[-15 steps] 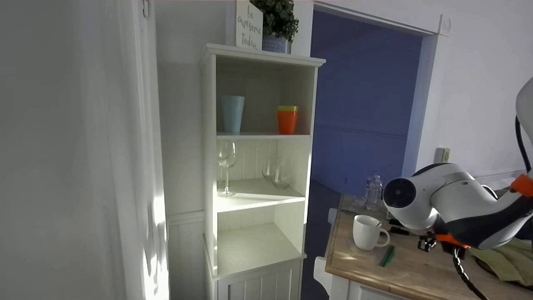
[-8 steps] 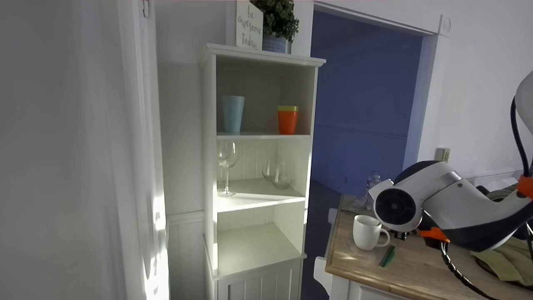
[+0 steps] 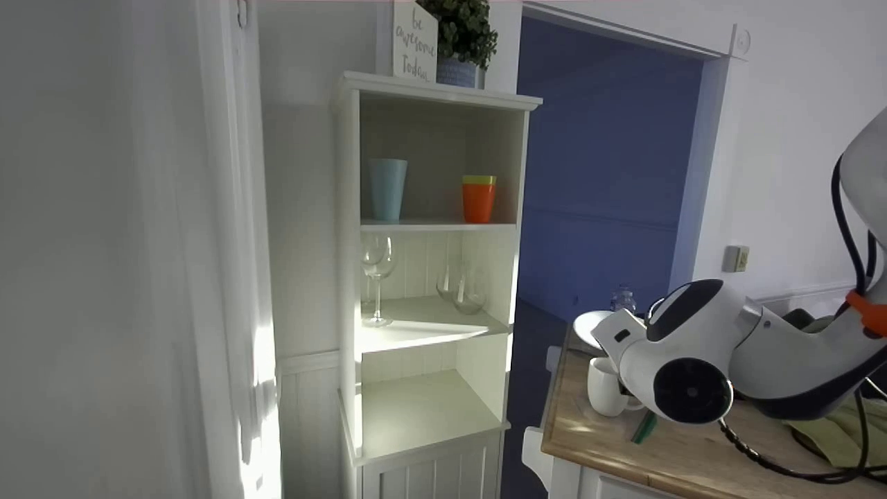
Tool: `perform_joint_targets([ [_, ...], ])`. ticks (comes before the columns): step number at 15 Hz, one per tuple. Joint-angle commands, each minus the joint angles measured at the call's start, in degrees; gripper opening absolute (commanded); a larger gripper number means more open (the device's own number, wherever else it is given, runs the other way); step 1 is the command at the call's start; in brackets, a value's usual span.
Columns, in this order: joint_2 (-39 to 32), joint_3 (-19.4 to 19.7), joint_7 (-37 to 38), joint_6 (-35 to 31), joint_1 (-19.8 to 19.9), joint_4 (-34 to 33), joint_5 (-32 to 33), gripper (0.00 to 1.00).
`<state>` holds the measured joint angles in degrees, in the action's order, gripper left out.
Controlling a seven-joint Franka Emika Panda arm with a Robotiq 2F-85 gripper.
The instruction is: Pick up the white plates and put them on the bottom white shelf
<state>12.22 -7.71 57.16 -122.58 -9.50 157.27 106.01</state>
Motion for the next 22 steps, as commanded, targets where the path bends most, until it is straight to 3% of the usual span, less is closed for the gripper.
perform_joint_targets([
  [1,-0.4,0.8,0.6,-2.9,-0.8,0.0,1.5,0.07],
  [3,-0.9,1.5,0.7,-7.0,-0.6,0.0,2.8,0.07],
  [9,-0.9,1.8,0.7,-7.6,-0.6,0.0,2.9,0.07],
  [10,-0.9,1.8,0.7,-7.6,-0.6,0.0,2.9,0.02],
  [16,-8.7,-1.7,-5.1,-14.9,-4.0,-5.1,8.3,0.02],
  [22,-19.4,-6.0,-10.1,-16.7,-5.7,-15.3,16.6,0.02],
])
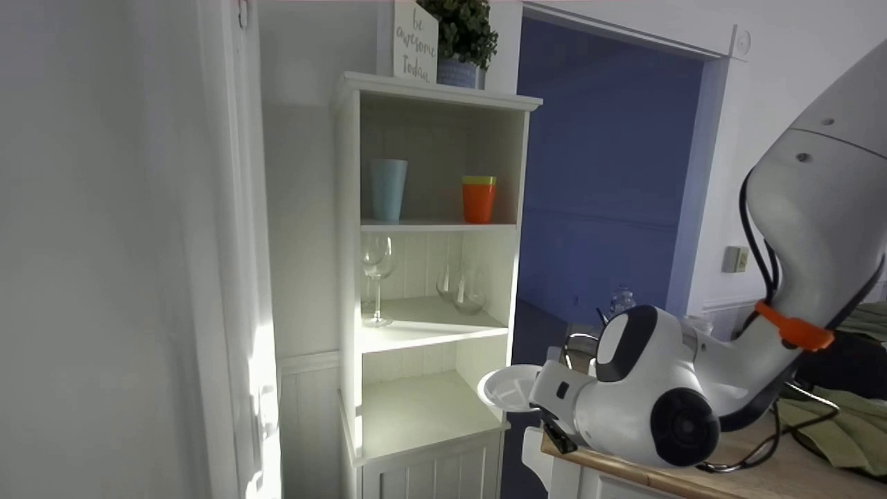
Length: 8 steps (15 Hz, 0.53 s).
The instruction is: Pick up the white plates and put them on the bottom white shelf
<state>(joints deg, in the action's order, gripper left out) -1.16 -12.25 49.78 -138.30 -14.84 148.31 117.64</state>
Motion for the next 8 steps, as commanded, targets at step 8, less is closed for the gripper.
perform_joint_targets([
  [8,-26.9,-6.2,-13.5,3.6,-0.9,-25.6,9.9,0.02],
])
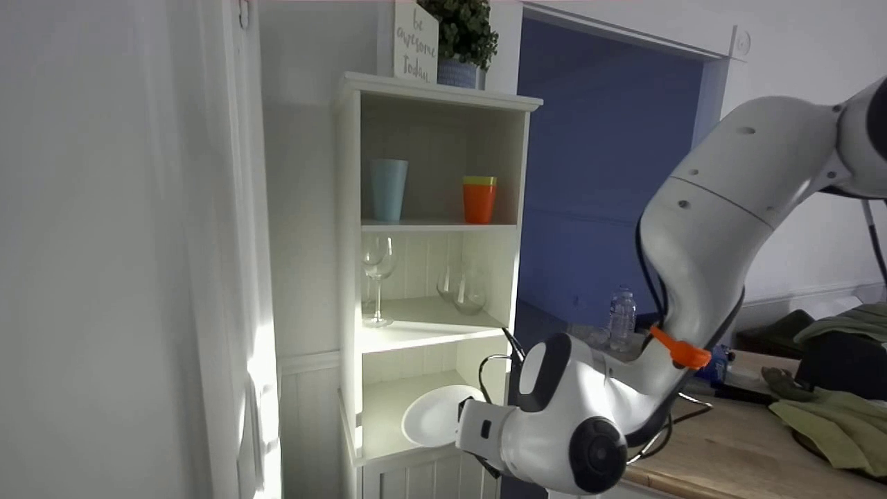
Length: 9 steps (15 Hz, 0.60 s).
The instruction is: Pick up the white plates and put them on the bottom white shelf
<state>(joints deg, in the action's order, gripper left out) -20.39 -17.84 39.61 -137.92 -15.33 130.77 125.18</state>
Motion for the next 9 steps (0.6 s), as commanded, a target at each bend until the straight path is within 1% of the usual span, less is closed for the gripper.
perform_joint_targets([
  [1,-10.0,-0.6,-4.8,5.2,-0.7,-10.4,2.2,0.02],
  [4,-16.5,-0.6,-6.3,8.6,-1.0,-17.6,2.0,0.02],
  [7,-21.2,-0.9,-5.9,9.2,-0.8,-23.6,2.0,0.02],
  [8,-18.2,-1.2,-5.9,8.2,0.1,-18.9,0.3,0.07],
  [9,-19.7,-1.2,-5.9,8.2,0.0,-20.7,0.3,0.07],
])
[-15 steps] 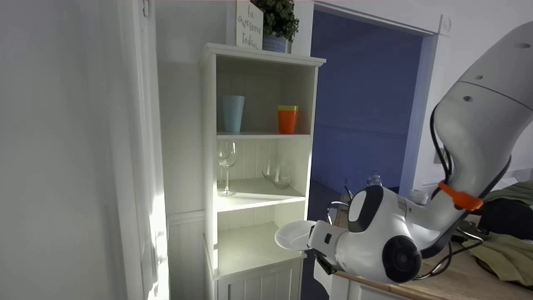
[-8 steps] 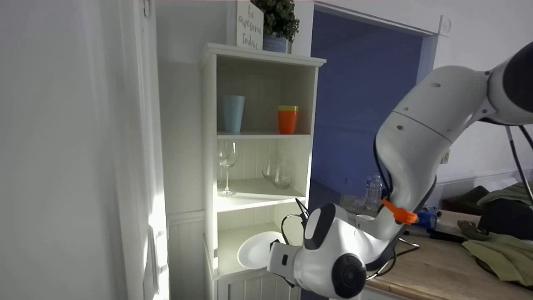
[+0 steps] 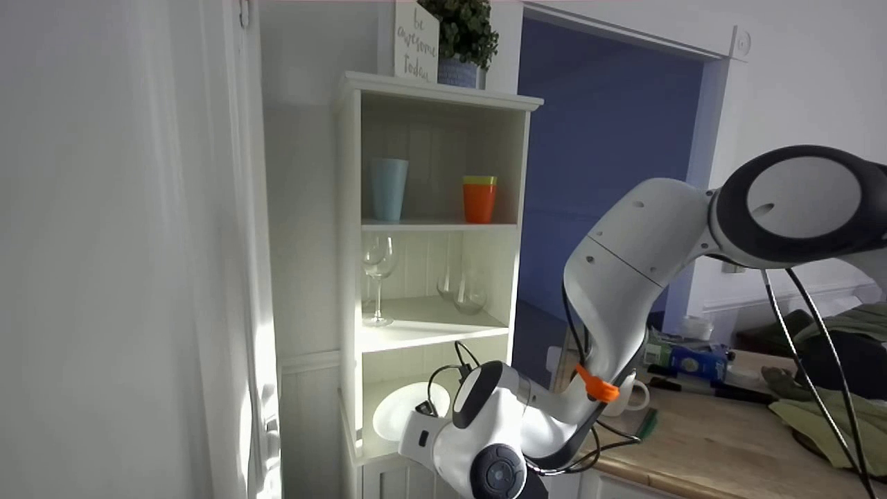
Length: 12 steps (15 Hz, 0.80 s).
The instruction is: Pick up the white plates and put them on the bottom white shelf
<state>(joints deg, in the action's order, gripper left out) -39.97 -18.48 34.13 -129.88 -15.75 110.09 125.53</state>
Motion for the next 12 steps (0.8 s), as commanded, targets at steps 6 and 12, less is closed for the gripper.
perform_joint_targets([
  [6,-1.9,-0.5,-0.4,0.2,0.3,-2.5,-0.1,0.07],
  [12,-2.4,-0.1,2.2,-1.5,2.0,-3.4,1.8,0.02],
])
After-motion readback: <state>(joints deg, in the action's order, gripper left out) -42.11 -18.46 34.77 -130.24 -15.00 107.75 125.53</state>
